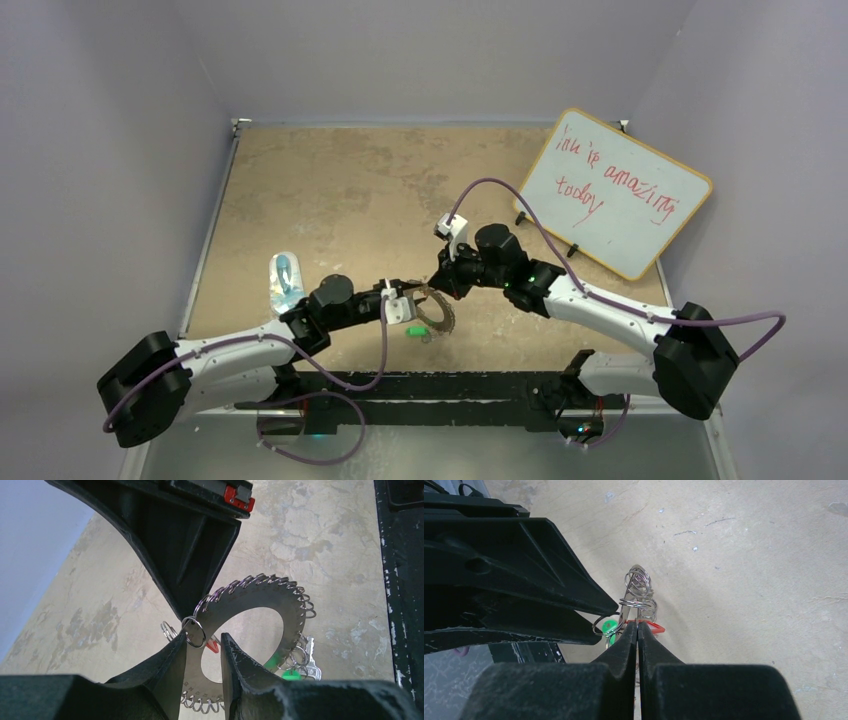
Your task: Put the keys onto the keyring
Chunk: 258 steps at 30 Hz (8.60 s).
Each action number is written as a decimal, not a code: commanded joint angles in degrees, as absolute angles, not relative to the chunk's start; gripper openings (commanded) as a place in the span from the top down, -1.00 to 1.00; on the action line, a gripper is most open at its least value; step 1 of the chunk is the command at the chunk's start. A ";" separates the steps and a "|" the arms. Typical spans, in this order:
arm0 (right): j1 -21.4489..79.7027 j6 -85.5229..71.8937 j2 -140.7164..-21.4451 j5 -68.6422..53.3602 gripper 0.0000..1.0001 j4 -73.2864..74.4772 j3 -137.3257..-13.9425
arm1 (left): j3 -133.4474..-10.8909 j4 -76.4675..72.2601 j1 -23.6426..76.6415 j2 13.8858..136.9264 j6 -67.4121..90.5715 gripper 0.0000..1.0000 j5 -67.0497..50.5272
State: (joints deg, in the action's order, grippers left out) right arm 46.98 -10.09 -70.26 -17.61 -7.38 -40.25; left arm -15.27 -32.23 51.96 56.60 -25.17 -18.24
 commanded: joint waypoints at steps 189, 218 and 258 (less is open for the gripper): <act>47.36 14.55 -61.70 -33.74 0.05 -35.39 -26.76 | -3.95 -63.02 52.65 54.06 -8.95 1.00 -18.17; 47.37 19.89 -62.96 -27.28 1.00 -21.27 -33.82 | -8.88 -47.42 52.64 49.61 -12.16 0.37 -12.44; 47.46 35.63 -71.51 -21.55 1.00 20.03 -58.35 | -13.12 -52.31 52.56 56.78 -25.02 0.47 -12.83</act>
State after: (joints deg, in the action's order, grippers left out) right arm 47.51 33.56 -73.03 -16.51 15.68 -55.86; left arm -9.74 -52.82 52.29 58.65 -21.26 -12.60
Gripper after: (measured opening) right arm 0.007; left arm 0.276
